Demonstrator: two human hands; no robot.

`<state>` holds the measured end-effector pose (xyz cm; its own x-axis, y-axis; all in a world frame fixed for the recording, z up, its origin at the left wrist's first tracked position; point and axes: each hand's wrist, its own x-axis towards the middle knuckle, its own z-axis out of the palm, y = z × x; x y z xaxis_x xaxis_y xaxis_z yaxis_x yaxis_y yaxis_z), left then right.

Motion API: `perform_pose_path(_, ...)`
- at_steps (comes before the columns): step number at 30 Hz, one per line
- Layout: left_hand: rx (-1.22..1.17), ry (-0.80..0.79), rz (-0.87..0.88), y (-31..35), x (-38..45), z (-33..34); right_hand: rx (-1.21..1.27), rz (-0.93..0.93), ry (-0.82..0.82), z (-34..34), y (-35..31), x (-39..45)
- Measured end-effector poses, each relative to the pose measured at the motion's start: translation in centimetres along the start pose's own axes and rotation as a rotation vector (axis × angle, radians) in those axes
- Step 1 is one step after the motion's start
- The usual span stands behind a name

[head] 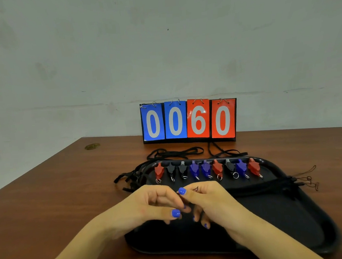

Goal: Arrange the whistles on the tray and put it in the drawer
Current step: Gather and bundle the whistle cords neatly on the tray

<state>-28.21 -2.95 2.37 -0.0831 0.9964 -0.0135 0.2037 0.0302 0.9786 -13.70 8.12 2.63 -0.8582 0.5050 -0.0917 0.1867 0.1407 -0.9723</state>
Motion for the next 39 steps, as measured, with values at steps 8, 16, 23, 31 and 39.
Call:
perform_pose_path(8,-0.307,0.276,-0.143,0.3,0.6,0.0,-0.057,-0.169,0.056,0.1,-0.5,-0.3)
perform_pose_path(16,-0.863,0.475,0.034,0.8,0.4,-2.0,-0.089,-0.145,-0.038,0.7,-0.6,-0.6)
perform_pose_path(23,-1.018,0.678,0.167,0.9,0.0,-4.4,-0.062,-0.107,0.004,0.5,-0.6,-0.3)
perform_pose_path(31,-1.184,0.785,0.158,0.3,-0.4,-5.7,-0.006,-0.127,0.077,-0.3,-0.7,-0.1)
perform_pose_path(39,-1.274,0.844,0.248,-0.3,-0.5,-6.6,0.147,-0.118,0.223,-1.9,-1.2,0.2)
